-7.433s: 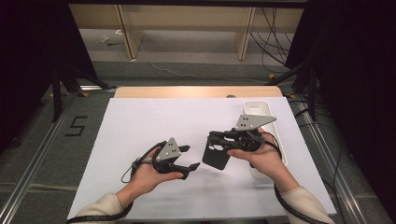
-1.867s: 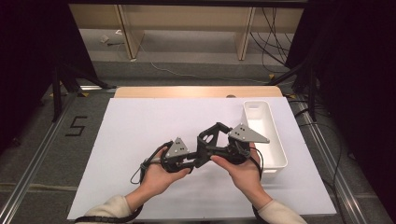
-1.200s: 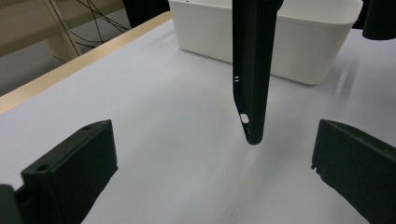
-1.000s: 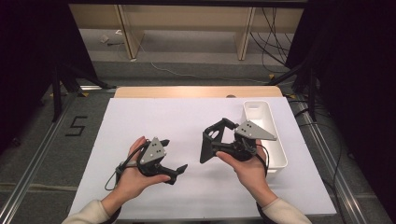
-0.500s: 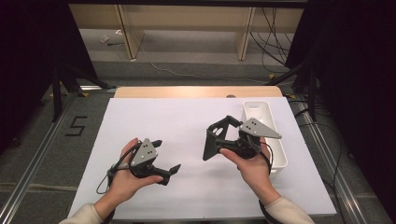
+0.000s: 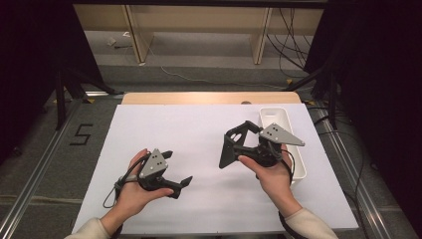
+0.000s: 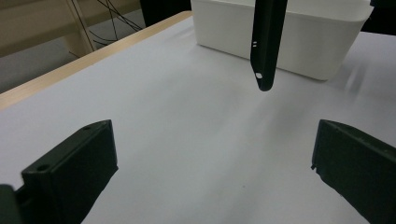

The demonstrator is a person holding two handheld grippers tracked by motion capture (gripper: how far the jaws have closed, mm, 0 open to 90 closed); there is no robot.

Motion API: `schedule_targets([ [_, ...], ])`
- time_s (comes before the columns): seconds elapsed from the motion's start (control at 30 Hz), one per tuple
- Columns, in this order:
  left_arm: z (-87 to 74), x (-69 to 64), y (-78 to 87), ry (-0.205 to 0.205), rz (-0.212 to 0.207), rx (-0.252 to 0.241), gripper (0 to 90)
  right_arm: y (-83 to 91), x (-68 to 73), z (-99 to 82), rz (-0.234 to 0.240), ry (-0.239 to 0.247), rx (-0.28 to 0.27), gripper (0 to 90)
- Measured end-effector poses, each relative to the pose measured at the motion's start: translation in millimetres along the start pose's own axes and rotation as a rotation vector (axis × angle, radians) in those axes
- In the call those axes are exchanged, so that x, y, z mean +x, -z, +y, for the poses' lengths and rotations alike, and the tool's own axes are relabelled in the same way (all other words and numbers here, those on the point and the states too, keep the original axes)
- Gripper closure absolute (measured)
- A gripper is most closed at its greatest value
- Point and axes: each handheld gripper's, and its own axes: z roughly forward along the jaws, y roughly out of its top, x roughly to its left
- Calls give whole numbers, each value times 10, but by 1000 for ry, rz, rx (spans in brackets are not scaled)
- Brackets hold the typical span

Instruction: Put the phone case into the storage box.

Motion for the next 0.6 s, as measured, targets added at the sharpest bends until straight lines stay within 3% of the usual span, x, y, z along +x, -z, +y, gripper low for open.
schedule_targets([
  [0.6, -60, 27, 32, 25, 18, 1, 0, 4, -95, 88, -15, -6, -20, 157],
])
